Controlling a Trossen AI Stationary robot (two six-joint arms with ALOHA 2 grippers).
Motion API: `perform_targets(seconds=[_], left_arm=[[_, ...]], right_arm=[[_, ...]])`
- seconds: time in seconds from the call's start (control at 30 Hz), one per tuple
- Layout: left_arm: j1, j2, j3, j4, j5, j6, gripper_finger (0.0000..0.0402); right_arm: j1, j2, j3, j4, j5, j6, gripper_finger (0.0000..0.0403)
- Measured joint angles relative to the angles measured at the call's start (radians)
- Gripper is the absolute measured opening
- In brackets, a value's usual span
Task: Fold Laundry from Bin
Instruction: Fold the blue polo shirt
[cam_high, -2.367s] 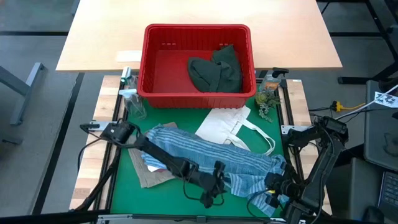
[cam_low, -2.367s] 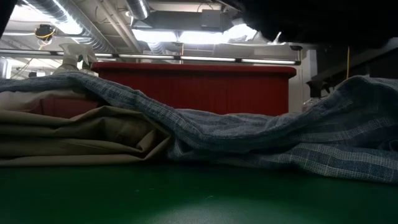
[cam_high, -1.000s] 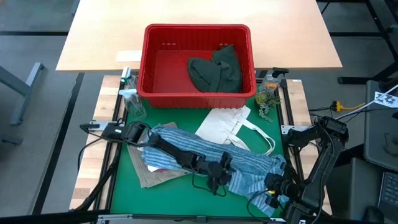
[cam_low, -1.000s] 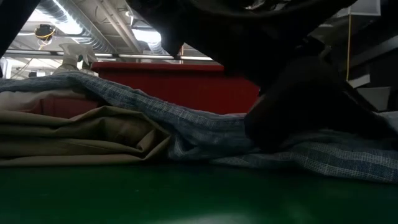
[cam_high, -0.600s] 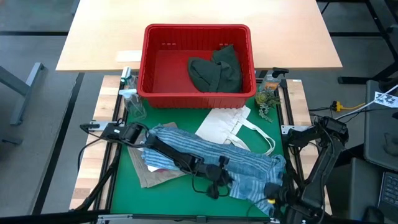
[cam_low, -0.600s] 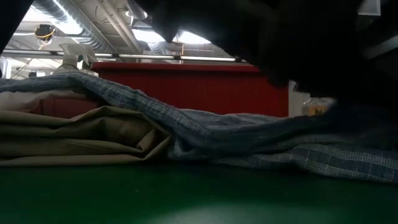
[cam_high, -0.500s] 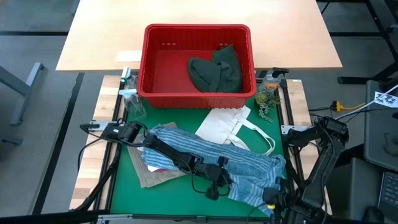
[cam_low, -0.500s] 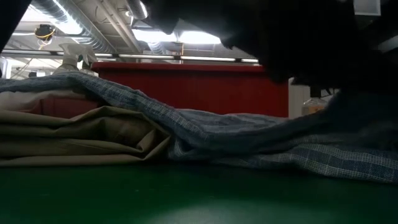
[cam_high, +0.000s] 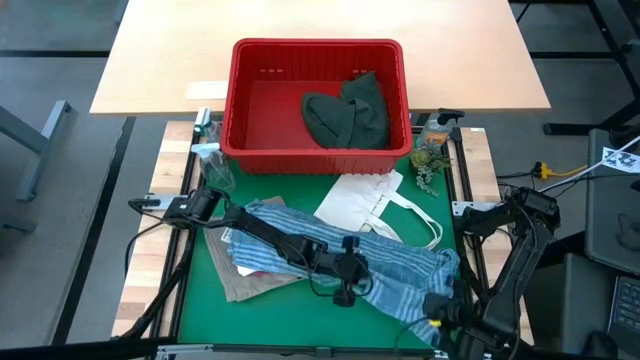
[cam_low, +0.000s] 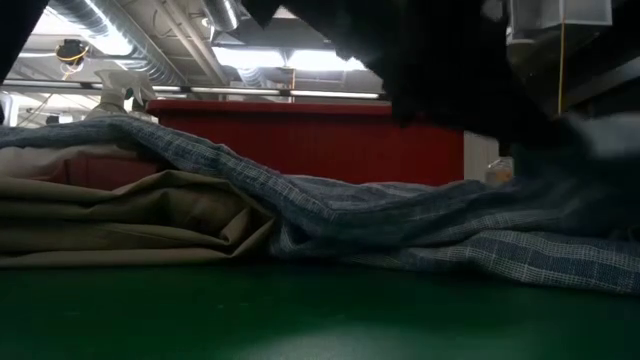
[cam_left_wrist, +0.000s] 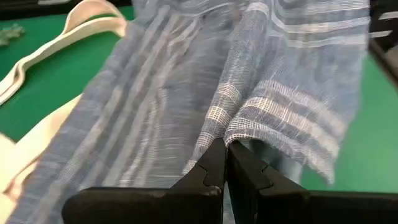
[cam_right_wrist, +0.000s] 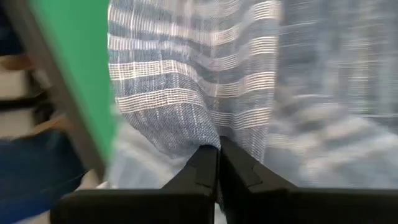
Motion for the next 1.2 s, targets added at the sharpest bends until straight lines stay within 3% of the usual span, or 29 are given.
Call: perform_targets(seconds=[0.13, 0.37, 0.83, 0.93, 1.2], left_arm=[[0.024, 0.014, 0.000, -0.031, 0.001, 0.000, 0.0002], [0.053, 0.021, 0.000, -0.053, -0.003, 0.000, 0.0006], [0.053, 0.023, 0.000, -0.061, -0.008, 0.001, 0.0041], [0.052, 0.023, 0.000, -0.059, -0.007, 0.001, 0.0061], [0.059, -0.031, 0.019, -0.098, -0.011, 0.006, 0.0094]], right_arm=[[0.000, 0.000, 0.000, -0.102, 0.014, 0.040, 0.0007], [0.000, 0.030, 0.000, -0.107, 0.046, 0.037, 0.0007], [0.001, 0.073, 0.000, -0.113, -0.074, -0.066, 0.0010], [0.001, 0.073, 0.000, -0.114, -0.078, -0.066, 0.0031], [0.000, 0.072, 0.000, -0.198, -0.110, -0.065, 0.0132]])
